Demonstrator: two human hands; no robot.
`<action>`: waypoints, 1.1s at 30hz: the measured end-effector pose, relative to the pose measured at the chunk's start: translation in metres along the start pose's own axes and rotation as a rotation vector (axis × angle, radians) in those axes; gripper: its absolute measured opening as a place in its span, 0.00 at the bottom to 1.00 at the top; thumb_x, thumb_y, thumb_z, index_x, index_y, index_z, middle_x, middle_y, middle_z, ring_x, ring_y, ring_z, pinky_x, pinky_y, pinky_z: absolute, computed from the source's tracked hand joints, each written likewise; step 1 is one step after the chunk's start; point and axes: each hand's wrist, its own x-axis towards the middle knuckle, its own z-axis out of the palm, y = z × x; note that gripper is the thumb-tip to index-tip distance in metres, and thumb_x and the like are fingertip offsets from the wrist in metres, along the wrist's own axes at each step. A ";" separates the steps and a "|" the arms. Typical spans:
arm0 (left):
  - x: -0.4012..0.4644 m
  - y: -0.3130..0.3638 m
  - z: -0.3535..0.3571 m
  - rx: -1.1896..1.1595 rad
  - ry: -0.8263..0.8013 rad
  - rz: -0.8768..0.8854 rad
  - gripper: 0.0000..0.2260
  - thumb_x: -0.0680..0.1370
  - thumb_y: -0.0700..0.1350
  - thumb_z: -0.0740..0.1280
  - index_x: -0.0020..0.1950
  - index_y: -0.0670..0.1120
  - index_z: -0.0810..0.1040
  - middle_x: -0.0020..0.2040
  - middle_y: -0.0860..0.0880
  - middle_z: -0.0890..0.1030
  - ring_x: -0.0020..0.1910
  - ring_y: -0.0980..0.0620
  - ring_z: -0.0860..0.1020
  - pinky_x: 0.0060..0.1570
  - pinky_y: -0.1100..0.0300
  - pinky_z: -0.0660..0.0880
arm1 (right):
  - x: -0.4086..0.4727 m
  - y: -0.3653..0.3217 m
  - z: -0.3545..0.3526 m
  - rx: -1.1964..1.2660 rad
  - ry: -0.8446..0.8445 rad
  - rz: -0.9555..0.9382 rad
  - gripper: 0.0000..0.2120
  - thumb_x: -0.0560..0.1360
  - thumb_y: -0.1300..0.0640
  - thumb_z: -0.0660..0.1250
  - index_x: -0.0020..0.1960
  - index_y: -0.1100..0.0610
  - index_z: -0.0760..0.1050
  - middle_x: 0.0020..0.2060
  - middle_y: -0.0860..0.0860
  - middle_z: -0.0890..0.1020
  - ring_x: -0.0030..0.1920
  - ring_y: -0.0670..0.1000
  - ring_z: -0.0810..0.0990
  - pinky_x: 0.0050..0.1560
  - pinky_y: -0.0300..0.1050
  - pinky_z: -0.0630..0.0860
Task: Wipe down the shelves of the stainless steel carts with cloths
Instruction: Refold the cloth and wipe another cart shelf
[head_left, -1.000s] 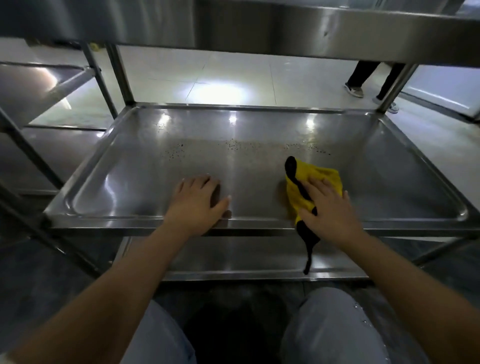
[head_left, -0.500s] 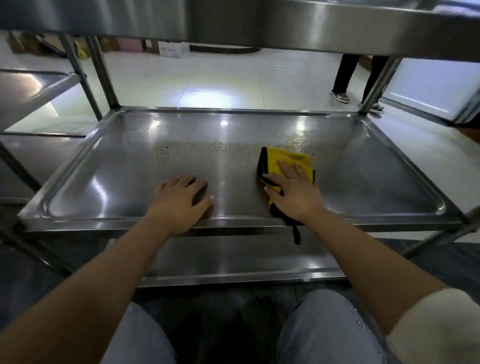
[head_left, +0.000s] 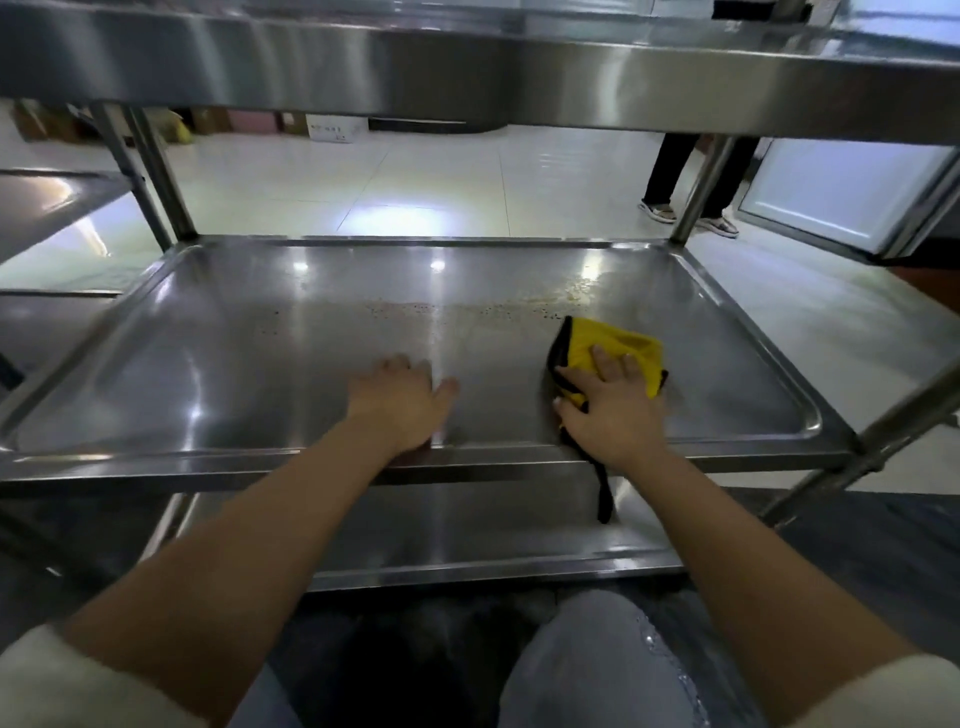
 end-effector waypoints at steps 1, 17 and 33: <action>0.005 0.014 0.003 0.015 -0.010 0.001 0.27 0.80 0.62 0.46 0.65 0.46 0.72 0.64 0.42 0.72 0.63 0.42 0.70 0.58 0.46 0.71 | -0.001 0.000 0.000 0.012 -0.011 -0.048 0.21 0.76 0.41 0.58 0.69 0.34 0.63 0.77 0.45 0.55 0.76 0.55 0.49 0.69 0.67 0.55; 0.019 0.026 0.039 -0.064 0.161 0.016 0.29 0.77 0.65 0.51 0.72 0.50 0.66 0.74 0.48 0.65 0.74 0.44 0.60 0.71 0.37 0.51 | 0.078 0.145 -0.034 0.084 0.041 0.074 0.24 0.78 0.57 0.59 0.73 0.46 0.63 0.74 0.55 0.61 0.73 0.58 0.58 0.70 0.64 0.58; 0.021 0.022 0.040 -0.126 0.193 -0.031 0.29 0.76 0.66 0.53 0.71 0.51 0.69 0.74 0.48 0.67 0.75 0.45 0.61 0.72 0.40 0.52 | 0.110 -0.020 0.006 0.208 -0.182 -0.369 0.23 0.79 0.53 0.56 0.73 0.42 0.62 0.76 0.48 0.57 0.77 0.54 0.50 0.74 0.61 0.48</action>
